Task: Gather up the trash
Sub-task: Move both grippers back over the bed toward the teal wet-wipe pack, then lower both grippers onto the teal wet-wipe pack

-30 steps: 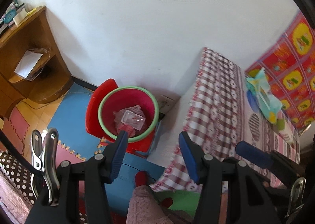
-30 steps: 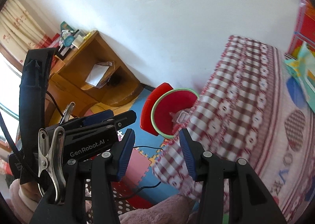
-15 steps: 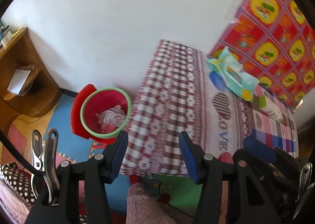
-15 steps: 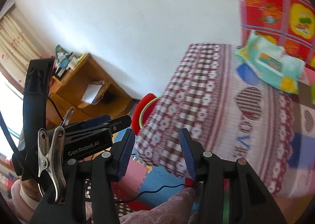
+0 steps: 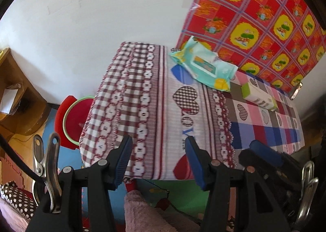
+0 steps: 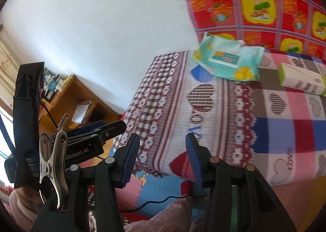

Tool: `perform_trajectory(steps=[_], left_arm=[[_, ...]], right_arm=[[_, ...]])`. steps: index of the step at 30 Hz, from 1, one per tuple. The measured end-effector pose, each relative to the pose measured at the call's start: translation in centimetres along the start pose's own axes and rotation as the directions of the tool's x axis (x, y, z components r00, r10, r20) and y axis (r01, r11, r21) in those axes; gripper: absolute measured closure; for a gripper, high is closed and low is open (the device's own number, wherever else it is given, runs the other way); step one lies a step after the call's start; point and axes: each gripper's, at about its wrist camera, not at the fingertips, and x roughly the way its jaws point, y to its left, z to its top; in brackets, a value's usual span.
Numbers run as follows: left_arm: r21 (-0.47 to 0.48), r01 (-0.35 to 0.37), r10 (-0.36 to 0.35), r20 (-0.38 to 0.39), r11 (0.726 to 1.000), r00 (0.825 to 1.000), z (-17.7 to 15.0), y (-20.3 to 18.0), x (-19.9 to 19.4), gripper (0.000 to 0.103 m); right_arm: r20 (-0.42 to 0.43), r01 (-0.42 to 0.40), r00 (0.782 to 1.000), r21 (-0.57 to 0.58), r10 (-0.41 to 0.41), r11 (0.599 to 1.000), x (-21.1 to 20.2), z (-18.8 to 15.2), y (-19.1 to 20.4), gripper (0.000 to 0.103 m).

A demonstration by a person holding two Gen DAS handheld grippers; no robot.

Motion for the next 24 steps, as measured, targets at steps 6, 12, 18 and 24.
perform_trajectory(steps=[6, 12, 18, 24], left_arm=[[0.034, 0.017, -0.017, 0.003, 0.999, 1.000, 1.1, -3.0, -0.1, 0.047], [0.092, 0.042, -0.043, 0.002, 0.995, 0.999, 3.0, -5.0, 1.0, 0.047], [0.120, 0.071, -0.070, -0.012, 0.990, 0.997, 5.7, -6.1, 3.3, 0.047], [0.142, 0.076, -0.075, -0.017, 0.987, 0.997, 9.2, -6.3, 5.9, 0.047]], right_arm=[[0.026, 0.038, 0.999, 0.051, -0.039, 0.998, -1.2, 0.4, -2.9, 0.055], [0.039, 0.071, 0.996, 0.097, -0.076, 0.993, -1.3, 1.3, -5.3, 0.055], [0.048, 0.118, 0.991, 0.137, -0.126, 0.983, -0.9, 2.7, -7.2, 0.055], [0.032, 0.140, 0.988, 0.188, -0.149, 0.972, 1.1, 4.4, -9.1, 0.055]])
